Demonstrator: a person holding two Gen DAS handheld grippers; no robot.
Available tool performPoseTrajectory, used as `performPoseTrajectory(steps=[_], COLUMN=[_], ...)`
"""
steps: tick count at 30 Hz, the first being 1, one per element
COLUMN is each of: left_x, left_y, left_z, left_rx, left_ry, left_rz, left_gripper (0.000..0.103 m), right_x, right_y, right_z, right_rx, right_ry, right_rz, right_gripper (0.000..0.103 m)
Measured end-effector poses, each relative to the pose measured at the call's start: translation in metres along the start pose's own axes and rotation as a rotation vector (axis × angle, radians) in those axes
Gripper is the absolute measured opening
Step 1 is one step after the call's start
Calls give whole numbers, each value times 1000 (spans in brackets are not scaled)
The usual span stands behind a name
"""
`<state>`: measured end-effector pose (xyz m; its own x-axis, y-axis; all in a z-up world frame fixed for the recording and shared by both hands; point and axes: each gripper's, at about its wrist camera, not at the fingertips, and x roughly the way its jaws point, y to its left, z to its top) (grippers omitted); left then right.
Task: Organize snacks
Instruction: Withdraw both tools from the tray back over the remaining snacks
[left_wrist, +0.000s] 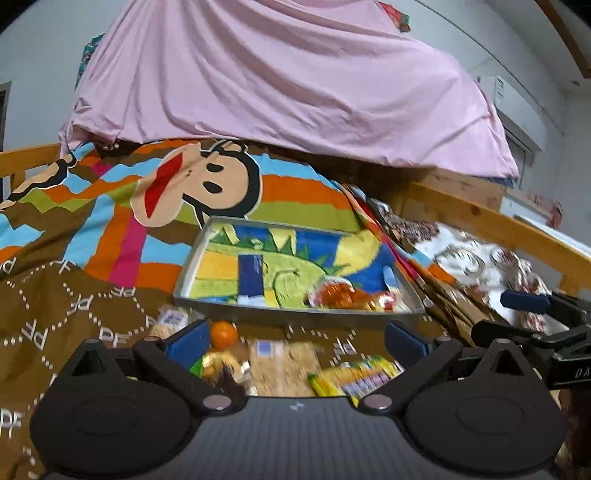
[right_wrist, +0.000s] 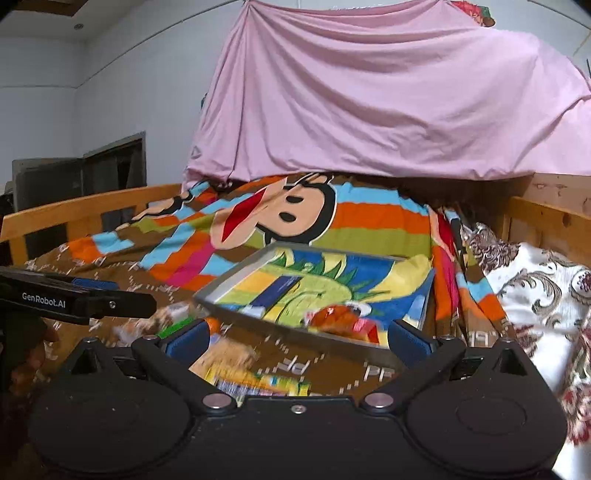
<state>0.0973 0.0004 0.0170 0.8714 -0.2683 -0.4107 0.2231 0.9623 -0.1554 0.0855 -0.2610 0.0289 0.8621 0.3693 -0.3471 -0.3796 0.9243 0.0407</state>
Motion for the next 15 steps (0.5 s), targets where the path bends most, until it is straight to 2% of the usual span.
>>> performPoseTrajectory(steps=[8, 12, 15], left_x=[-25, -35, -41], left_y=[-14, -19, -20], left_z=[-27, -37, -44], left_rx=[0, 22, 40], left_ry=[46, 72, 86], left_rz=[9, 19, 28], left_gripper=[103, 103, 103], right_x=[-35, -39, -40], right_y=[6, 13, 19], right_z=[-20, -31, -35], right_rx=[17, -42, -79], right_ry=[42, 104, 117], right_rz=[30, 78, 107], right_gripper=[102, 102, 102])
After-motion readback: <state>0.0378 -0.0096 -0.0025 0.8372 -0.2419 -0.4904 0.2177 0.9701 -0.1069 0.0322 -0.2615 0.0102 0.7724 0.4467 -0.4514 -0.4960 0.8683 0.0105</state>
